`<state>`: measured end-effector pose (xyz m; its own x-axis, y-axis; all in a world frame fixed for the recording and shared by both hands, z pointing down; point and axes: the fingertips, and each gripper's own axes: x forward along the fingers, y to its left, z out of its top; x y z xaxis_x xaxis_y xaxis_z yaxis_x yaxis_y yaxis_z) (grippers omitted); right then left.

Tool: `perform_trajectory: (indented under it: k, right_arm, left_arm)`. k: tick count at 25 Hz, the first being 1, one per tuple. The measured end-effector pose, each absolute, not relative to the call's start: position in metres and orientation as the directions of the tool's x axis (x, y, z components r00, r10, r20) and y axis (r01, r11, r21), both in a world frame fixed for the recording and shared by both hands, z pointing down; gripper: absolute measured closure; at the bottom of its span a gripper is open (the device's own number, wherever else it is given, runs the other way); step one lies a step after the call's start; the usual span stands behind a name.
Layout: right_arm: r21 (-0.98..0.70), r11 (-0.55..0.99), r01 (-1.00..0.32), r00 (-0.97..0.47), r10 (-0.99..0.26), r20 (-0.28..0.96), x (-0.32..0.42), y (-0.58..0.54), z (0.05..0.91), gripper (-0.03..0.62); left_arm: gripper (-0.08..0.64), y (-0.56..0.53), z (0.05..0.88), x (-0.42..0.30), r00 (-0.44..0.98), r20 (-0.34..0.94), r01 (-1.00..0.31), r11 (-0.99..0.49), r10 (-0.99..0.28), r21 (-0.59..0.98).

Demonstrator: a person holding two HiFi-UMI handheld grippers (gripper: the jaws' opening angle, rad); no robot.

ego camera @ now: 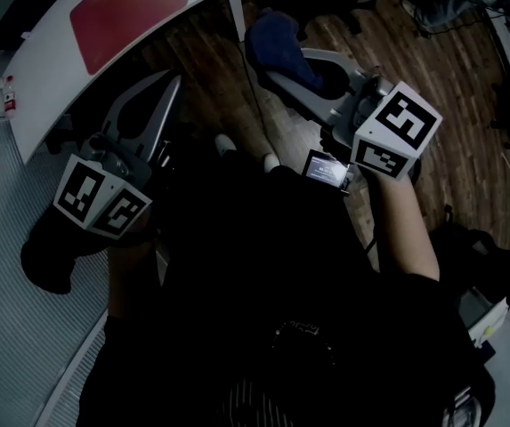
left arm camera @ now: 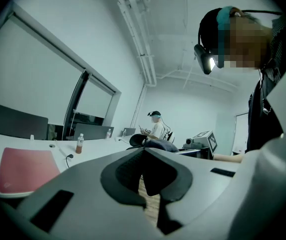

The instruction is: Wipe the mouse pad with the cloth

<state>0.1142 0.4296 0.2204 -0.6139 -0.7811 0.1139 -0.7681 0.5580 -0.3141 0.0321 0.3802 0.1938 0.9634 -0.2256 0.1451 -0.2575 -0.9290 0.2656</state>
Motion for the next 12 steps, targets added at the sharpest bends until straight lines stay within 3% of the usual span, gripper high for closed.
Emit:
perform_trajectory:
  k: [12]
  right_arm:
    - [-0.279, 0.573, -0.77, -0.627, -0.761, 0.166, 0.036, 0.321, 0.202, 0.528]
  left_arm:
    - [0.552, 0.274, 0.194, -0.038, 0.971, 0.105, -0.238, -0.921, -0.216, 0.307]
